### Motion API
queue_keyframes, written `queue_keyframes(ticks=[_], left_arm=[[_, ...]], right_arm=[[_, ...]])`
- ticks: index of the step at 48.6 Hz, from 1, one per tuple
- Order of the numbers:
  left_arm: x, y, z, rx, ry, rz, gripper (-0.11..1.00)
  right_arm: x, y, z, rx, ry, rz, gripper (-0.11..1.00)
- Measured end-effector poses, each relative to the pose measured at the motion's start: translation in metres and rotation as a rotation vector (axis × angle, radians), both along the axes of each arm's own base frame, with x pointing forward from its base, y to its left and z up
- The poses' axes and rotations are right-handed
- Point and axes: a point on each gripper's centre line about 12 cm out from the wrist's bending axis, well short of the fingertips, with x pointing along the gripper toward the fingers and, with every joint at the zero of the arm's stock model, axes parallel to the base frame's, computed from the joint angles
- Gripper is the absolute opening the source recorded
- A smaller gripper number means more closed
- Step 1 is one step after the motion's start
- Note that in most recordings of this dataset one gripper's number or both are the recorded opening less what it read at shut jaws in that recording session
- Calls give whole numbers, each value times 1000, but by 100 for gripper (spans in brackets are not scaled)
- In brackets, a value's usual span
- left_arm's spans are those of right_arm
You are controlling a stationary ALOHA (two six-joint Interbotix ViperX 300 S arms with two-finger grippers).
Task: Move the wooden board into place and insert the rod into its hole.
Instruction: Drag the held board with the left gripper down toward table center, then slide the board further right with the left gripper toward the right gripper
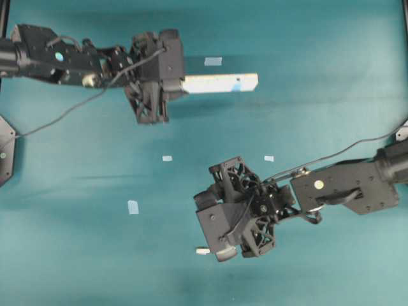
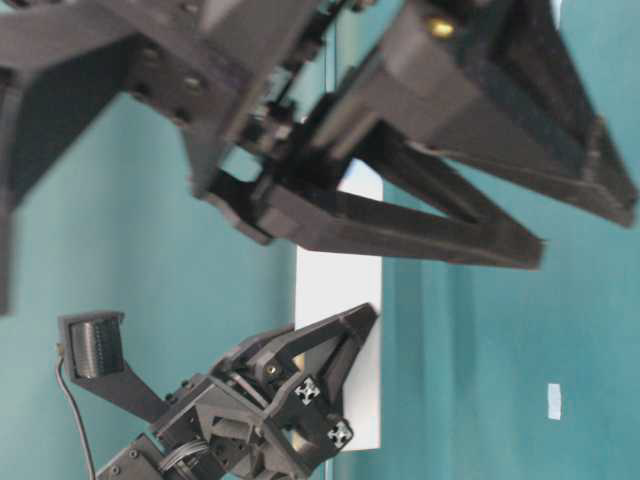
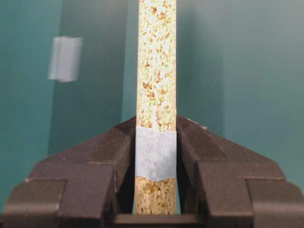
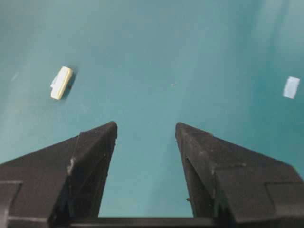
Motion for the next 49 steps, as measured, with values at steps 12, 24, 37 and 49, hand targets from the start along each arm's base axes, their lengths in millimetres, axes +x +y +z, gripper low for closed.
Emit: queue_keyframes(ticks=[12, 24, 37, 49], left_arm=[[8, -30, 1, -74, -39, 4, 21], [8, -45, -1, -108, -59, 2, 21], [6, -50, -4, -138, -86, 25, 21], [9, -62, -22, -145, -46, 1, 21]], right_arm=[[-10, -5, 31, 1, -20, -12, 62], [-25, -10, 51, 38, 10, -77, 62], [-28, -10, 49, 60, 21, -101, 62], [-28, -9, 48, 58, 22, -97, 62]])
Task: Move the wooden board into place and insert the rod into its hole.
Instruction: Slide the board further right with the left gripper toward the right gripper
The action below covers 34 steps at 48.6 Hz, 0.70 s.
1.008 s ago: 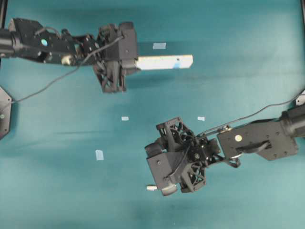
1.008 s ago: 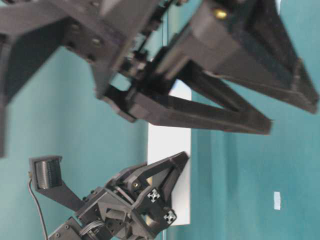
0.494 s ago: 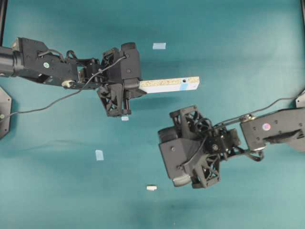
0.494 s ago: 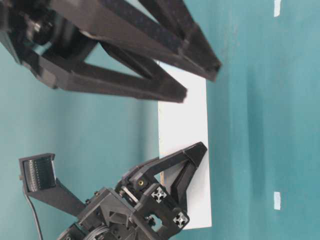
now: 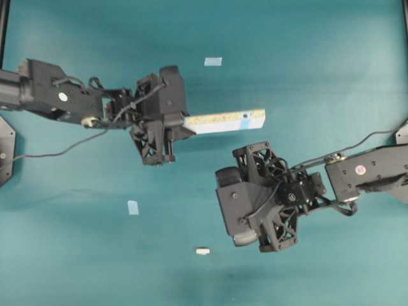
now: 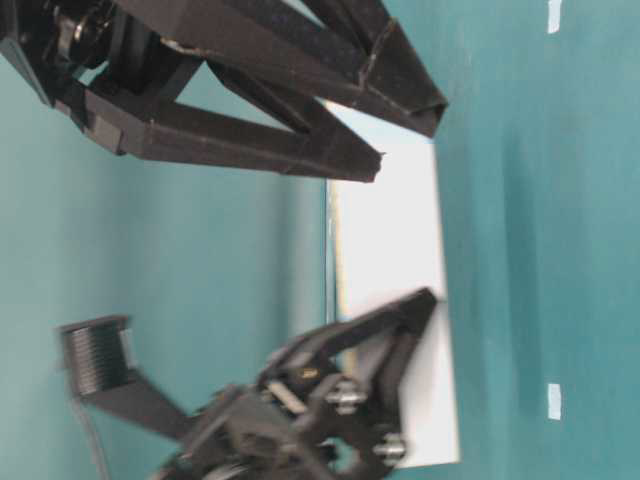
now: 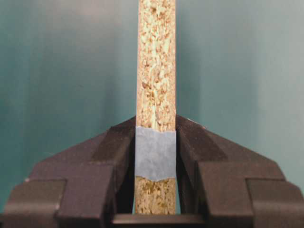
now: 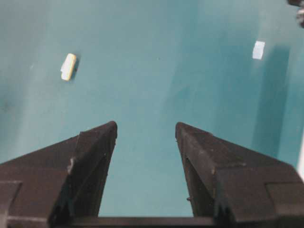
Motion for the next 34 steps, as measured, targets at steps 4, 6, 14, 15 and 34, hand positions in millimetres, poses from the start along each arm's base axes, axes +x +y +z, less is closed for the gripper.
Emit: queue_keyframes(ticks=[4, 6, 14, 15, 34], left_arm=[[7, -6, -10, -2, 18, -17, 21], [12, -10, -12, -2, 21, -28, 21], [24, -13, -11, 0, 5, -37, 21], [26, -14, -9, 0, 0, -38, 21], [31, -16, -19, -3, 18, -44, 21]], right_arm=[[0, 0, 0, 1, 0, -1, 62], [0, 0, 0, 1, 0, -1, 62], [0, 0, -1, 2, 2, -2, 62], [0, 0, -1, 1, 3, -2, 62], [-1, 0, -1, 1, 3, -2, 62]])
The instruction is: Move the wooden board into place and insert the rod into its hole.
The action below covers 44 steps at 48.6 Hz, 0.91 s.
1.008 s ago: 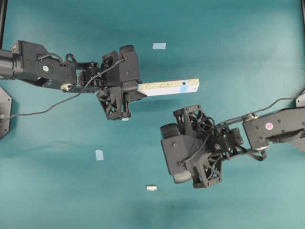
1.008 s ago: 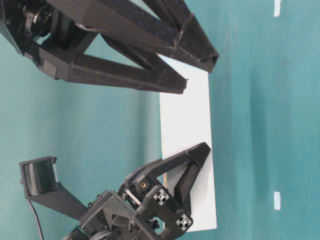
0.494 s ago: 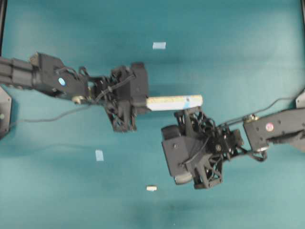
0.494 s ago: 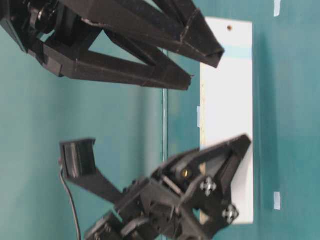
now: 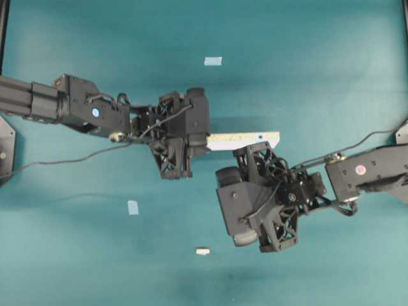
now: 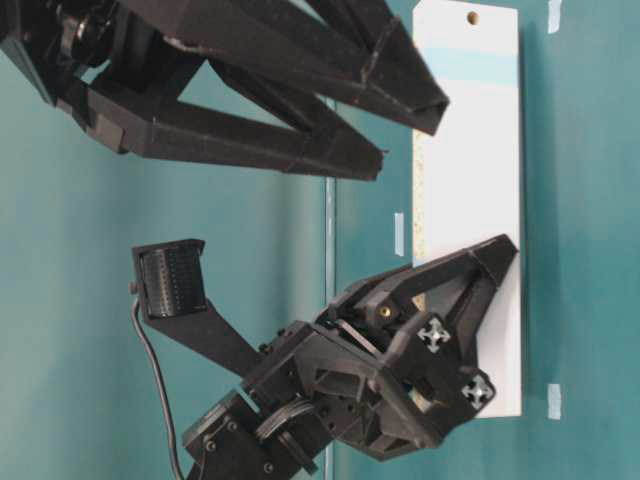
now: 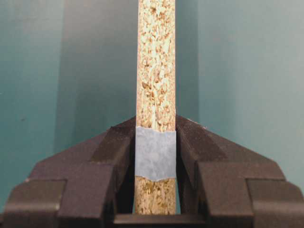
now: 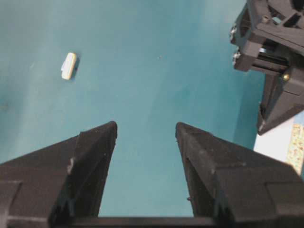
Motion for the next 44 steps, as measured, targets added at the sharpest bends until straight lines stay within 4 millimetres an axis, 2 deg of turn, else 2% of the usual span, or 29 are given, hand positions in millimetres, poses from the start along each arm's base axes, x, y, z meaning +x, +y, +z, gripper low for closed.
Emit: queue_keyframes(ticks=[16, 29, 44], left_arm=[[4, -10, 4, 0, -12, -25, 21], [4, -12, -11, -15, 16, -13, 21], [5, -13, -12, -41, 5, 12, 21]], right_arm=[[0, 0, -2, -1, 4, 0, 62], [0, 0, -2, -3, 4, 1, 62], [0, 0, -2, -2, 6, 0, 62]])
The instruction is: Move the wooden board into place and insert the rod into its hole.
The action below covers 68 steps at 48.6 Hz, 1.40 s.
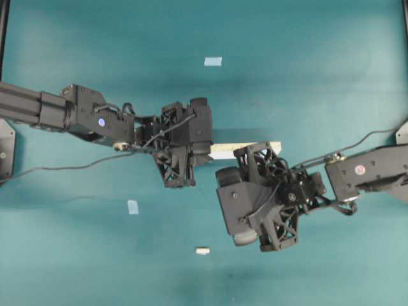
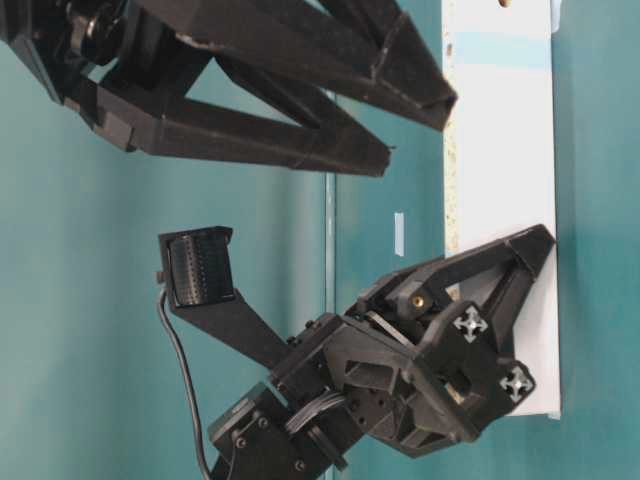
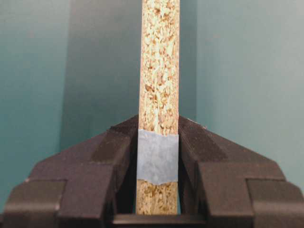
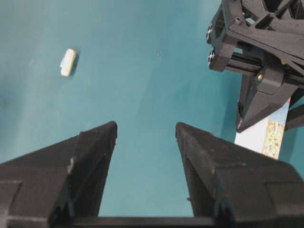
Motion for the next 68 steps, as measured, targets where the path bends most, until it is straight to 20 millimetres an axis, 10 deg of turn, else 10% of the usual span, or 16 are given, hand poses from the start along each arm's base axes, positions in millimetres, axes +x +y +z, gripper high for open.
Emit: queue_keyframes(ticks=[68], left_arm=[[-11, -3, 0, 0, 5, -7, 33]], right_arm=[[2, 1, -9, 5, 19, -11, 62]])
